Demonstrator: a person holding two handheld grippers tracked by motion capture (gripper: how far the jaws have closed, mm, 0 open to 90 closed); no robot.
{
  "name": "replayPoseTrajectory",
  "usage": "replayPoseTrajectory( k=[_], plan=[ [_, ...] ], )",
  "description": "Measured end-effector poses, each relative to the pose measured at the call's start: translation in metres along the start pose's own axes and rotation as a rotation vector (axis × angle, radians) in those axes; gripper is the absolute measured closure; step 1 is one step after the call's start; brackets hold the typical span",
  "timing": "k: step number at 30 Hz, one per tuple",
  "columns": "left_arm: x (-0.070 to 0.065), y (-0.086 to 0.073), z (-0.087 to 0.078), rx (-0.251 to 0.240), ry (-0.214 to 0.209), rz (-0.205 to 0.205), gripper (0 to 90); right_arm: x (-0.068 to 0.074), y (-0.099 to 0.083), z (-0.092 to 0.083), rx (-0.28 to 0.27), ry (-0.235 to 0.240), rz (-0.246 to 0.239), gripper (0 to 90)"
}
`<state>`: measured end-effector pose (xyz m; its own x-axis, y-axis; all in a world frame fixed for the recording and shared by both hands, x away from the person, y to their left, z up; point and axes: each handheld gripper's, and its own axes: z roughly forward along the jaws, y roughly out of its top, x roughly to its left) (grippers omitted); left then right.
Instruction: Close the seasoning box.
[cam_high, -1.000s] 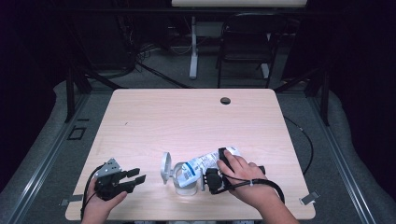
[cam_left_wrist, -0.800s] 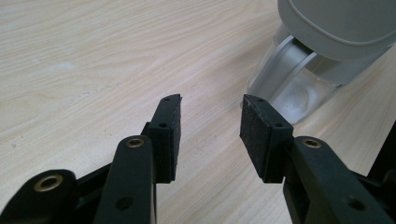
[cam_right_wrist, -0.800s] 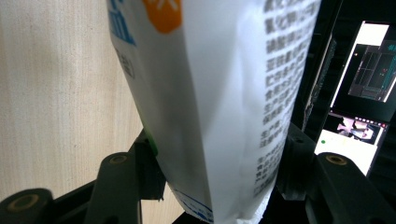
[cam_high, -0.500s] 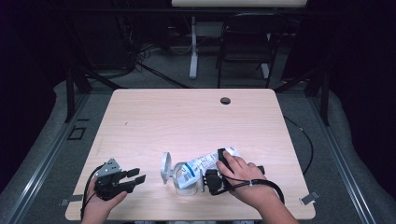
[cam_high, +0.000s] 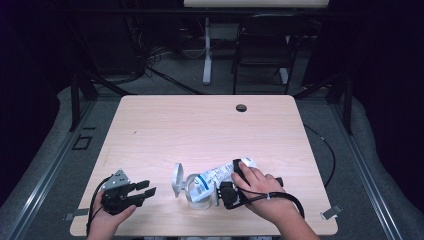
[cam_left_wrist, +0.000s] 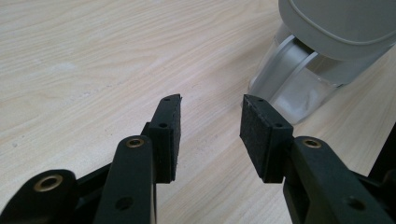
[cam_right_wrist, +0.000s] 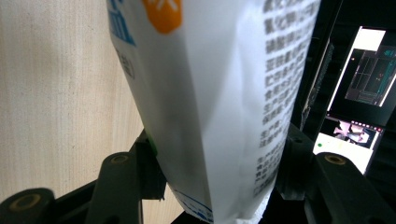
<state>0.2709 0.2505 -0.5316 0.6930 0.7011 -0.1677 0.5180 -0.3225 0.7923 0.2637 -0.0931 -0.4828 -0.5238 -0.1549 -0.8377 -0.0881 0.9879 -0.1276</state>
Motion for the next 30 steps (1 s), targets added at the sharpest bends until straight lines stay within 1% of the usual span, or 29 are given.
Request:
replayPoseTrajectory(
  k=[9, 11, 13, 19, 20, 22, 30],
  plan=[
    [0.0000, -0.0003, 0.0004, 0.000, 0.001, -0.005, 58.5, -0.0004, 0.0003, -0.0001, 0.002, -0.003, -0.011, 47.2],
    [0.0000, -0.0003, 0.0004, 0.000, 0.001, -0.005, 58.5, -0.0009, 0.0008, -0.0009, 0.011, -0.008, -0.021, 47.2],
    [0.0000, -0.0002, 0.0002, 0.000, 0.002, -0.005, 58.5, -0.0004, 0.0006, -0.0002, 0.003, -0.005, -0.014, 47.2],
    [-0.0001, -0.0003, 0.0005, 0.000, 0.001, -0.005, 58.5, -0.0003, 0.0009, -0.0002, 0.006, -0.006, -0.019, 47.2],
    [-0.0001, -0.0003, 0.0005, 0.000, 0.000, -0.005, 58.5, -0.0009, 0.0014, -0.0012, 0.018, -0.011, -0.029, 47.2],
    [0.0000, -0.0003, 0.0003, 0.000, 0.001, -0.005, 58.5, -0.0005, 0.0010, -0.0003, 0.008, -0.006, -0.021, 47.3],
    [0.0006, -0.0003, -0.0002, -0.001, 0.005, -0.005, 58.5, -0.0009, 0.0019, -0.0006, 0.008, -0.015, -0.039, 47.3]
  ],
)
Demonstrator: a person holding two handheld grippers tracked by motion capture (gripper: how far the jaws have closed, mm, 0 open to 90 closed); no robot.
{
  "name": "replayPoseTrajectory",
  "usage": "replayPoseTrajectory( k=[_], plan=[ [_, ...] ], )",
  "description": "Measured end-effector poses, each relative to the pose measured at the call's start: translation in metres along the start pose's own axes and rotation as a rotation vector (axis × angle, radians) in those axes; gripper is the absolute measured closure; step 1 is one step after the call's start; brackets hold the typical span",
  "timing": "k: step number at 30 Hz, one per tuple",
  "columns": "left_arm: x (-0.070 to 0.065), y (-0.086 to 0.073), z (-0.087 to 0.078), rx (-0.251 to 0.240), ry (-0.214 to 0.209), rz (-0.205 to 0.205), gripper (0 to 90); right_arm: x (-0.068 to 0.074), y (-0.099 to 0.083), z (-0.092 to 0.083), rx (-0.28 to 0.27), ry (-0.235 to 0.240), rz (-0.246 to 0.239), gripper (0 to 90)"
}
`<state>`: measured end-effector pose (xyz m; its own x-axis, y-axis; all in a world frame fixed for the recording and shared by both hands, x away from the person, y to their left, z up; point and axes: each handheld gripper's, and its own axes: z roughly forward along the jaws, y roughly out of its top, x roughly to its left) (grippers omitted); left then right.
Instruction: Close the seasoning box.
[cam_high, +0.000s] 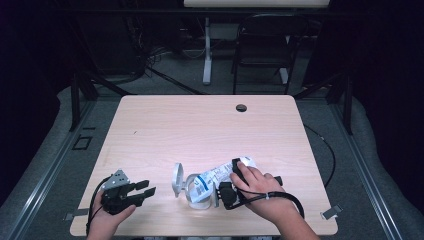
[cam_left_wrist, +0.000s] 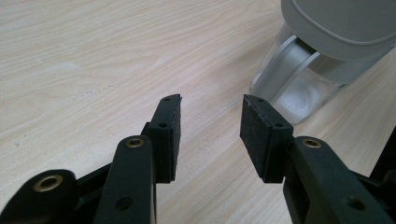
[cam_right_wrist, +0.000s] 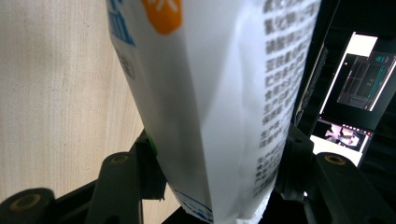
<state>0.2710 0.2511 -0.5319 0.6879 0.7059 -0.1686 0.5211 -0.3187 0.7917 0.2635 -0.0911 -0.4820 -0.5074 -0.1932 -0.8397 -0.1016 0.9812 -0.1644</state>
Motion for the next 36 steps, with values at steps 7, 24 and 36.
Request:
replayPoseTrajectory(
  k=[7, 24, 36],
  plan=[
    [0.0000, 0.0000, -0.0005, 0.003, 0.005, 0.000, 58.5, -0.0001, 0.0001, 0.0000, 0.000, -0.002, -0.004, 47.3],
    [0.0014, -0.0005, -0.0017, 0.010, 0.001, 0.005, 58.5, -0.0011, 0.0008, -0.0001, 0.002, -0.006, -0.019, 47.4],
    [0.0023, -0.0035, -0.0038, 0.002, 0.007, -0.015, 58.4, -0.0016, 0.0012, 0.0004, -0.001, -0.004, -0.034, 47.5]
  ],
)
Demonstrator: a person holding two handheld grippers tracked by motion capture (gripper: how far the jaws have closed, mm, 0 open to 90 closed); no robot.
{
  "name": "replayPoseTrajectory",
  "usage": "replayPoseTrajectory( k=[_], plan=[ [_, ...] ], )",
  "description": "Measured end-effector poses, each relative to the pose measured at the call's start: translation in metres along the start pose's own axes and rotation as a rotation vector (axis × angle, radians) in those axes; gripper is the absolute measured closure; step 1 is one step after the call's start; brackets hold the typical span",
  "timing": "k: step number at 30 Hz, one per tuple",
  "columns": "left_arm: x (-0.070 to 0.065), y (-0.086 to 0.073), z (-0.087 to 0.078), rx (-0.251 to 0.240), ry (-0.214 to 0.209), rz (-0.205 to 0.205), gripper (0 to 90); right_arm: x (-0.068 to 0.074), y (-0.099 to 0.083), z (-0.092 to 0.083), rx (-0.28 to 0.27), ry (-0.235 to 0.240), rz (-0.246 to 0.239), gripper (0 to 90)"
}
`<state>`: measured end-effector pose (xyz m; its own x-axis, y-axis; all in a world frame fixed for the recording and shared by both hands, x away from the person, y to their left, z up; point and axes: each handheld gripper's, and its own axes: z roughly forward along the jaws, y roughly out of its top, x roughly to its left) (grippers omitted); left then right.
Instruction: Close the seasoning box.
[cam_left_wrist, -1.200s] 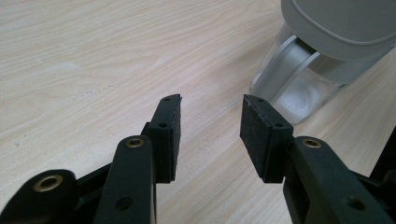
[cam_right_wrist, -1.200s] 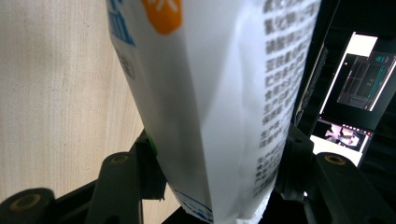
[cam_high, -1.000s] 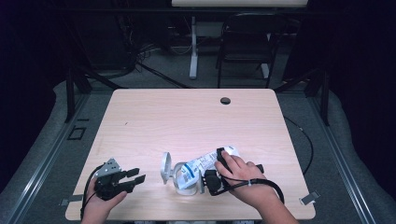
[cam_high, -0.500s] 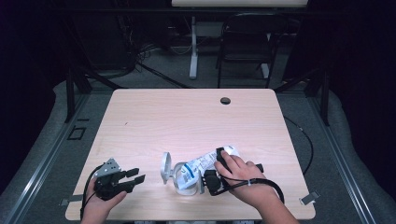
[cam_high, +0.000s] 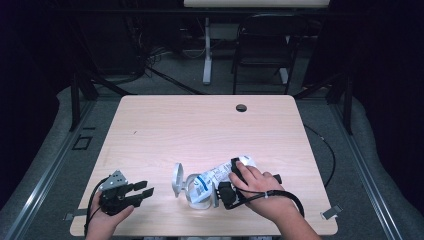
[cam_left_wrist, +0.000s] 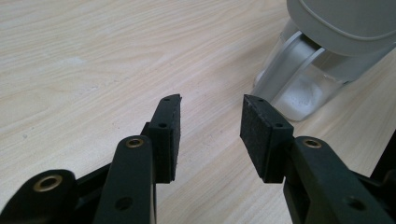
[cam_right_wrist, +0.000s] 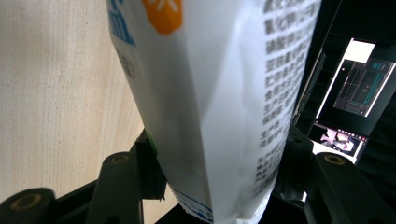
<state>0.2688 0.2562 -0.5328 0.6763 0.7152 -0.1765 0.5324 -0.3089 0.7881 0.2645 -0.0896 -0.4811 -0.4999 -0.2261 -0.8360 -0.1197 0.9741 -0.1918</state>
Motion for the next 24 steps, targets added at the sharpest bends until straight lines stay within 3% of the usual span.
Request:
replayPoseTrajectory(
  k=[24],
  plan=[
    [0.0003, -0.0003, -0.0009, 0.010, 0.004, 0.004, 58.4, -0.0007, 0.0020, -0.0040, -0.016, -0.019, -0.019, 48.9]
  ],
)
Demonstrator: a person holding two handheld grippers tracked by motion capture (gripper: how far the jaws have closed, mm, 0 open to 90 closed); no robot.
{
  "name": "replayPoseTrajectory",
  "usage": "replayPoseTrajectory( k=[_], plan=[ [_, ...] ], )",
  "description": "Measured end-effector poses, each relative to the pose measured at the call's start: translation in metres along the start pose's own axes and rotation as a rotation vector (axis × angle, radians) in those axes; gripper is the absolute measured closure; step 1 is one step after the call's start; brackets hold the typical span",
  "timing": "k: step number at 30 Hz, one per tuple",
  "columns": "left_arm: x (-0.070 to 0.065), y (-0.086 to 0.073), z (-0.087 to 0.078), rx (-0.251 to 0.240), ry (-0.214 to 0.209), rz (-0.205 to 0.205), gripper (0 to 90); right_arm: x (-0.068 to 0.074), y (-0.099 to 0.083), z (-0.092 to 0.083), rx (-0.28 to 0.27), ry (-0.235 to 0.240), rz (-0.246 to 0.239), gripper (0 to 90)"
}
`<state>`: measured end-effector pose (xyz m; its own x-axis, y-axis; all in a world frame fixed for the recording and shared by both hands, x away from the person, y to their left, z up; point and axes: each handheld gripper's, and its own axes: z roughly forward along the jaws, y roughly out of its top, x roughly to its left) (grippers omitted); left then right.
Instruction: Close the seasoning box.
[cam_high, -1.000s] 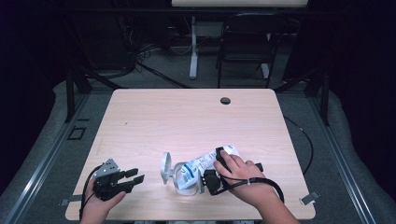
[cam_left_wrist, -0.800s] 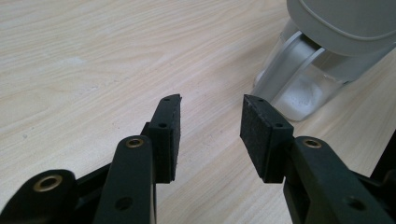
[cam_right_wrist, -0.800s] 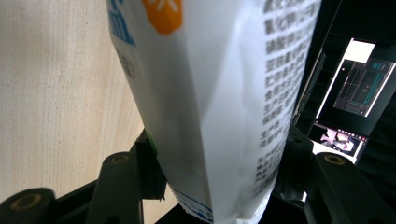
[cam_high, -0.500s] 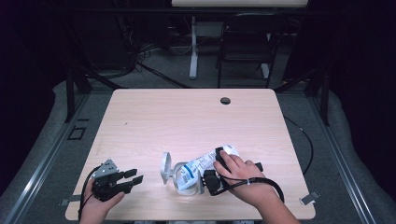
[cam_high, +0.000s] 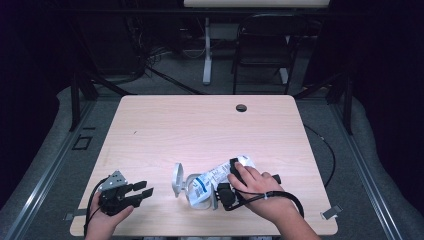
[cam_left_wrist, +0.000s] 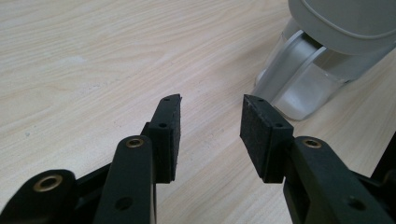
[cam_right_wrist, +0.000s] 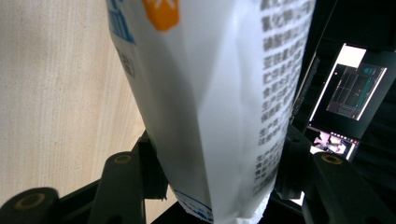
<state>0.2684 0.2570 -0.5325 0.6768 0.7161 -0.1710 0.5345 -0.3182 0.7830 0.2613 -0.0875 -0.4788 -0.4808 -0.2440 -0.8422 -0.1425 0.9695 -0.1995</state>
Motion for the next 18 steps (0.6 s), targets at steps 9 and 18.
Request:
replayPoseTrajectory(
  k=[9, 18],
  plan=[
    [-0.0002, -0.0003, 0.0009, -0.008, 0.000, 0.000, 58.4, 0.0001, 0.0003, -0.0008, 0.001, -0.003, -0.002, 49.1],
    [0.0004, 0.0000, 0.0002, 0.002, 0.000, 0.004, 58.5, -0.0003, 0.0017, -0.0004, -0.002, -0.006, -0.007, 49.2]
  ],
)
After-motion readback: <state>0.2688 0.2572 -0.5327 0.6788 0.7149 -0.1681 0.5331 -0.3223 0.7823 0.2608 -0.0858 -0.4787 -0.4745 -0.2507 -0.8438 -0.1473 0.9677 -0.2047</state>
